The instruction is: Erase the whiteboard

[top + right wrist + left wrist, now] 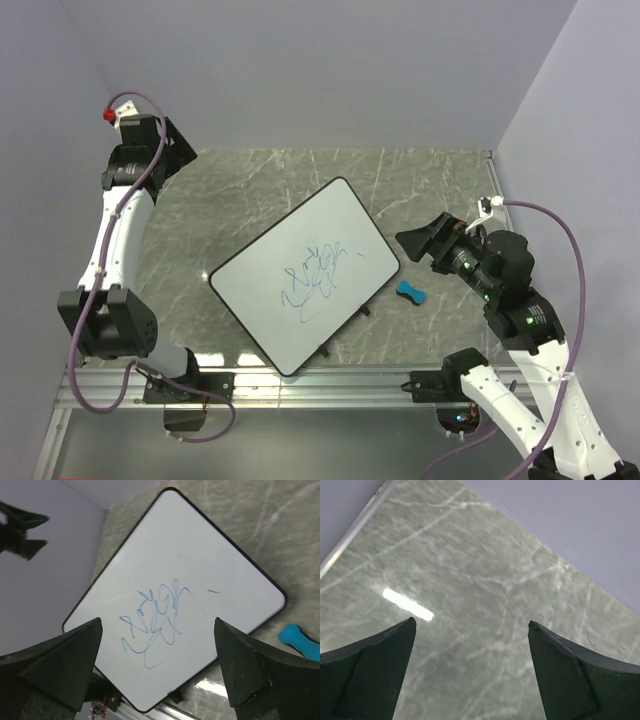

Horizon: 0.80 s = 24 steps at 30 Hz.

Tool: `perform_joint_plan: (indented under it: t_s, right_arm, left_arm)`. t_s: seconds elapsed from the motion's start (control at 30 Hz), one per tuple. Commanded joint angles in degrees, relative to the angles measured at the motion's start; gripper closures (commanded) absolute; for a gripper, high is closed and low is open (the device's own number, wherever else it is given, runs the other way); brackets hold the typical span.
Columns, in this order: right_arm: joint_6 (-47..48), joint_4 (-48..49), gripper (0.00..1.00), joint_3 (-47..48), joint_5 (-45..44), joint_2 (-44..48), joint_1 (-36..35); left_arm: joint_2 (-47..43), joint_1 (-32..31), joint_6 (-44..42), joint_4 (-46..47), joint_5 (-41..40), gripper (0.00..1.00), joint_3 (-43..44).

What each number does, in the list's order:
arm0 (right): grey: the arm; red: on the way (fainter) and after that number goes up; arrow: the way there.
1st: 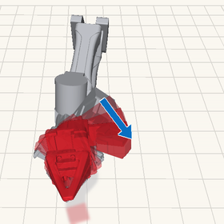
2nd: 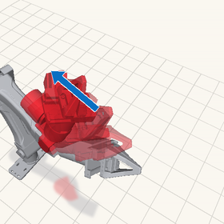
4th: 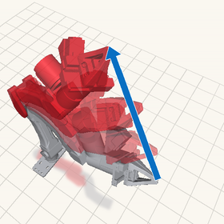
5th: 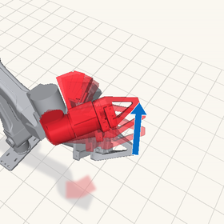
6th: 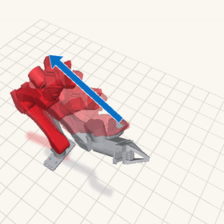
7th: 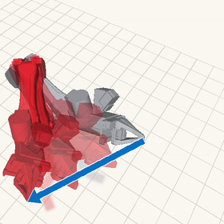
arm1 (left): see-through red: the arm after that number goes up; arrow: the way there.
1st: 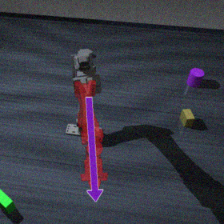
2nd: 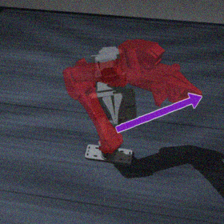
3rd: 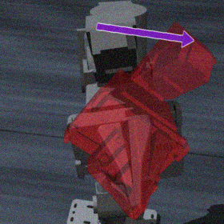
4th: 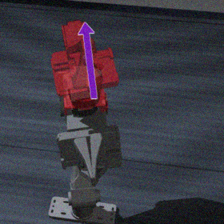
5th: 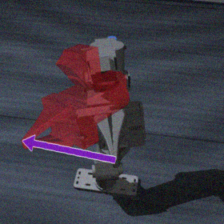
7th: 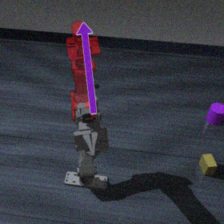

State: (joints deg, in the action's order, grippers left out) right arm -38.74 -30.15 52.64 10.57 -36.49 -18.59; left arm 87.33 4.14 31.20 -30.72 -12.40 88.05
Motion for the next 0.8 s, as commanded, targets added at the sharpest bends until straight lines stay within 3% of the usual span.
perform_joint_plan:
  t_s: [0.0, 0.13, 0.2, 0.27, 0.4, 0.67, 0.77]
  right_arm:
    - [1.4, -8.1, 0.01, 4.2, -7.3, 0.5, 0.0]
    - [3.9, -19.8, 0.02, 8.3, -13.2, -4.1, 0.0]
    - [5.2, -23.5, 0.02, 8.0, -17.0, -7.7, 0.1]
    - [5.3, -27.9, 0.02, 7.0, -18.7, -10.8, 0.1]
    - [6.6, -26.9, 0.11, 0.1, -13.9, -18.2, 0.0]
    - [6.9, -26.6, 0.09, 2.6, -12.8, -30.5, 0.0]
    - [11.0, -27.3, 0.08, 4.7, -14.3, -37.4, 0.2]
  left_arm:
    - [-6.2, 0.0, 2.2, -6.4, 2.4, 0.01, 3.1]
    - [-7.9, 0.0, 4.0, -7.4, 6.8, 0.00, 1.8]
    - [-10.0, -0.4, 3.8, -3.7, 14.6, 0.01, -1.3]
    - [-12.3, -2.2, 3.9, -2.1, 17.2, 0.01, -2.7]
    - [-14.1, -6.0, 3.8, -2.2, 18.7, 0.01, -3.7]
    - [-15.4, -11.0, 4.1, -3.7, 18.0, 0.03, -4.3]
    - [-16.1, -11.2, 3.9, -3.8, 18.2, 0.03, -4.8]
